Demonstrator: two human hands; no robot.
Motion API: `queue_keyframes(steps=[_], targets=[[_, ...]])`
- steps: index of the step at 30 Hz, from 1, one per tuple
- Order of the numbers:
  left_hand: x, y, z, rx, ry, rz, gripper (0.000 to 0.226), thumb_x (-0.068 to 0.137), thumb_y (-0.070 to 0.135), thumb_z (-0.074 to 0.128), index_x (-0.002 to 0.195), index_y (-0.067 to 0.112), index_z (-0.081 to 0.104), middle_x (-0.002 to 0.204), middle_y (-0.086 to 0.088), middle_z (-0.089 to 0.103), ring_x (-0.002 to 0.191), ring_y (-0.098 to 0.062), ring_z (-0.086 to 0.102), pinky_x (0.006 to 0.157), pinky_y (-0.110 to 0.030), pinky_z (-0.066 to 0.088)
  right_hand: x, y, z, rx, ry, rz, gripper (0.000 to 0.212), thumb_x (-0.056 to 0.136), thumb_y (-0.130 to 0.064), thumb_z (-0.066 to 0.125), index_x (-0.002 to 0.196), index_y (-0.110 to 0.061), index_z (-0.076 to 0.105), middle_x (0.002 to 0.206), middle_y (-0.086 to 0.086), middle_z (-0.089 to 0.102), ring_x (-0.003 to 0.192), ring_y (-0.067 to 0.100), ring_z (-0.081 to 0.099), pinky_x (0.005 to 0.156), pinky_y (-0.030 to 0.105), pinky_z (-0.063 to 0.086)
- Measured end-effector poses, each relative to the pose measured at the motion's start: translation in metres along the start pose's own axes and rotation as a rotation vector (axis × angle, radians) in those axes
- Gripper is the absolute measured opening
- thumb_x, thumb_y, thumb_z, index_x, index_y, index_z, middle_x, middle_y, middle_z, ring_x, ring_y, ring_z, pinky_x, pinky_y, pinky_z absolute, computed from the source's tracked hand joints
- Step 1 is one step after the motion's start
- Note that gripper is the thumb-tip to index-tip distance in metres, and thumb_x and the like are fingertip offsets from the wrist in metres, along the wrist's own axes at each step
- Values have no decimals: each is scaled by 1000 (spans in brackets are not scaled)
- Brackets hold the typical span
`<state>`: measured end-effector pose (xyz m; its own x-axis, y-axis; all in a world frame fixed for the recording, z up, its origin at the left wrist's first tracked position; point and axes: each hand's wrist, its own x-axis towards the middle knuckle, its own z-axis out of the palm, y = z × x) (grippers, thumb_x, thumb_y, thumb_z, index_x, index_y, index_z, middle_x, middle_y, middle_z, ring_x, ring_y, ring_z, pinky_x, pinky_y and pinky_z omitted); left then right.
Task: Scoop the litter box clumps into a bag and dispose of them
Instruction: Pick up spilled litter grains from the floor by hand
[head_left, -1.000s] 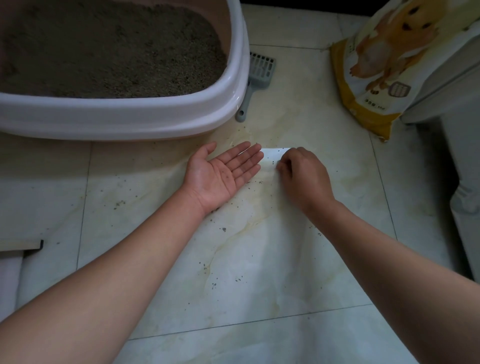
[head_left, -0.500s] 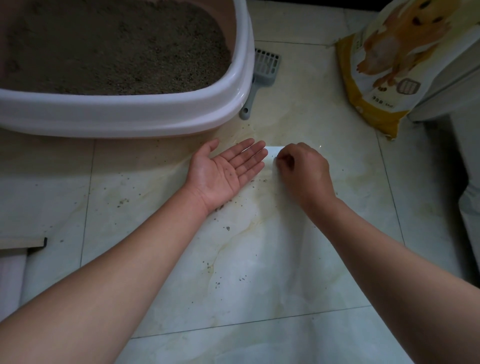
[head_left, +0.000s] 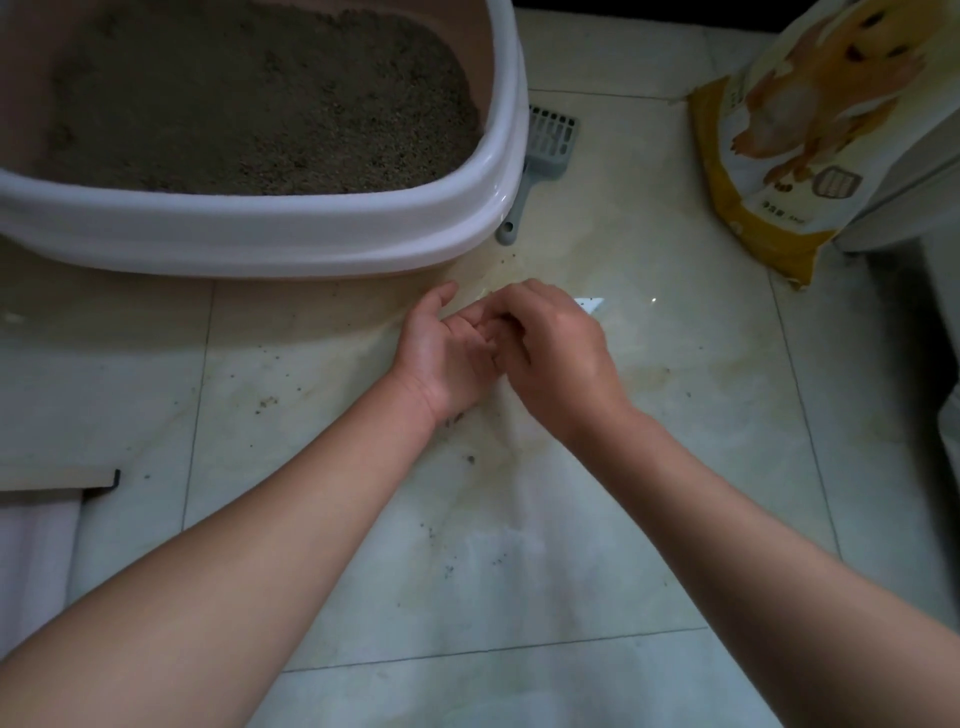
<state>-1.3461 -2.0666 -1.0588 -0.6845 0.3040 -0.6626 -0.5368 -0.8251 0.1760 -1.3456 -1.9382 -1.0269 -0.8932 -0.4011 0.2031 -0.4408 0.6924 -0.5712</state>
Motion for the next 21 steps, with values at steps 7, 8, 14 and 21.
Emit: queue_keyframes(steps=[7, 8, 14, 21], targets=[[-2, 0, 2, 45, 36, 30, 54, 104, 32, 28, 101, -4, 69, 93, -21, 73, 83, -29, 72, 83, -36, 53, 17, 6, 2, 51, 124, 190, 13, 81, -16, 65, 89, -22, 74, 83, -7, 68, 75, 11, 59, 69, 26, 47], [-4, 0, 1, 42, 41, 45, 53, 105, 31, 27, 108, -5, 66, 102, -23, 73, 93, -32, 72, 90, -39, 53, 25, 13, 0, 78, 170, 275, 13, 82, -18, 65, 89, -23, 75, 83, -9, 70, 73, 8, 60, 70, 25, 49], [-17, 5, -14, -6, -18, 50, 53, 105, 29, 27, 122, -9, 60, 126, -28, 64, 121, -39, 61, 111, -49, 42, 67, 46, 19, 26, 131, 574, 16, 81, -29, 68, 93, -20, 75, 88, -7, 73, 85, 13, 66, 77, 26, 49], [-19, 9, -7, -41, -23, 96, 52, 105, 27, 27, 118, -9, 62, 123, -27, 66, 119, -38, 63, 106, -47, 46, 77, 41, 28, -31, 126, 535, 16, 85, -27, 67, 96, -21, 76, 93, -2, 74, 89, 18, 67, 73, 23, 42]])
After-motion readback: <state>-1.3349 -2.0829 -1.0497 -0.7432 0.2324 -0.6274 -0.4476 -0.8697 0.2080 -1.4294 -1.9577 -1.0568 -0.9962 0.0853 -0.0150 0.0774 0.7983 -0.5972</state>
